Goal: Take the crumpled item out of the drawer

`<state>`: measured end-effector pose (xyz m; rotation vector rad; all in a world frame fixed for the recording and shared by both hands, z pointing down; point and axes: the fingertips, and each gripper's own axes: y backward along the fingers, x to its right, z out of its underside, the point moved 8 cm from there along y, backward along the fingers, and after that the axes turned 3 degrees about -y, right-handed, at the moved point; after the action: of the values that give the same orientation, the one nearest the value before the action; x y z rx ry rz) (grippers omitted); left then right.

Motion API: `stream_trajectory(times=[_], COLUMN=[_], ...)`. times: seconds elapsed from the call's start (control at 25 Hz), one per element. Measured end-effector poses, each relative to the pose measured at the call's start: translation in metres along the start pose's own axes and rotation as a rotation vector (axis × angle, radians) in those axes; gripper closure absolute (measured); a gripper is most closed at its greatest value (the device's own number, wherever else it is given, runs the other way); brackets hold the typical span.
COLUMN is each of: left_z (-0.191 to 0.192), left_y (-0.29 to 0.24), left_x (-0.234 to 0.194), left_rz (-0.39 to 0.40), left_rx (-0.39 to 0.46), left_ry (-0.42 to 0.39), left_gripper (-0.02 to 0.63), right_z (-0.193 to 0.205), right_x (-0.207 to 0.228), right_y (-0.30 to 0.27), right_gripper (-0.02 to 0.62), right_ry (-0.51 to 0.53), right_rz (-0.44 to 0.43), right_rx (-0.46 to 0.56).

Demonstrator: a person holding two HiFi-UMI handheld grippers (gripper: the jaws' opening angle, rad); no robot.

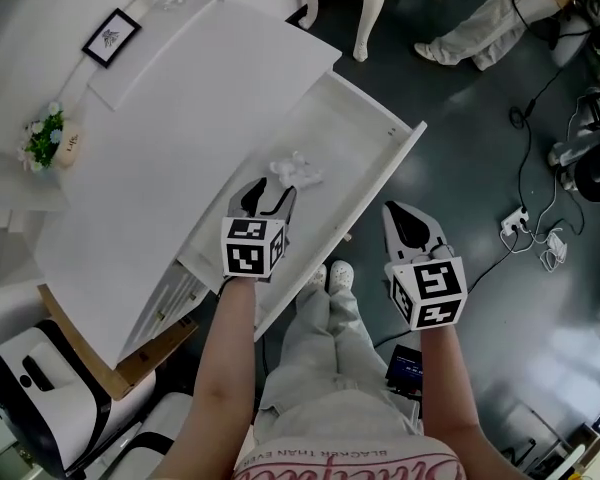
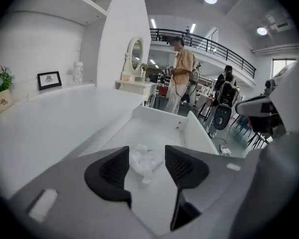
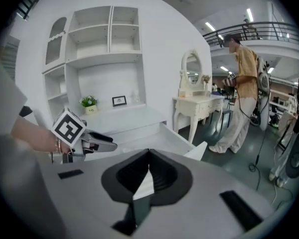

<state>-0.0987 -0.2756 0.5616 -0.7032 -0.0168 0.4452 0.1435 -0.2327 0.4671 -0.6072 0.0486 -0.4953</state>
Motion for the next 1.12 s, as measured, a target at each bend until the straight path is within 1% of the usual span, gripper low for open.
stream_trajectory(times=[0.08, 0.24, 0.32, 0.44, 0.64, 0.84, 0.96, 1.12], left_z=[0.008, 0.021, 0.025, 0.03, 0.037, 0.036, 0.036, 0.035], left_y=[-0.016, -0.045, -0.057, -0.073, -0.089, -0.099, -0.101, -0.099], left_x=[-0.008, -0.024, -0.03, -0.035, -0.038, -0.037, -0.032, -0.027], left_rz=[-0.008, -0.029, -0.022, -0.008, 0.0, -0.004, 0.008, 0.021], left_rx=[-0.04, -0.105, -0.128, -0.157, -0.185, -0.197, -0.198, -0.202], left_ry=[0.007, 0.057, 0.078, 0.089, 0.077, 0.017, -0.007, -0.001], left_gripper=[0.376, 0.374, 0.374, 0.373, 0.373, 0.377, 0.444, 0.557], right_z=[0.008, 0.021, 0.027, 0.035, 0.044, 0.047, 0.044, 0.039], right_x=[-0.001, -0.001, 0.0, 0.001, -0.001, 0.0, 0.001, 0.002], right_y=[-0.007, -0.018, -0.023, -0.029, -0.034, -0.04, -0.042, -0.044], right_gripper=[0.588, 0.588, 0.588, 0.589, 0.588, 0.588, 0.588, 0.588], right_ry=[-0.005, -0.01, -0.016, -0.019, -0.014, -0.008, -0.01, -0.011], right_rz=[-0.011, -0.025, -0.027, -0.03, -0.043, -0.049, -0.045, -0.041], right_rx=[-0.017, -0.046, -0.06, -0.076, -0.101, -0.11, -0.107, -0.096])
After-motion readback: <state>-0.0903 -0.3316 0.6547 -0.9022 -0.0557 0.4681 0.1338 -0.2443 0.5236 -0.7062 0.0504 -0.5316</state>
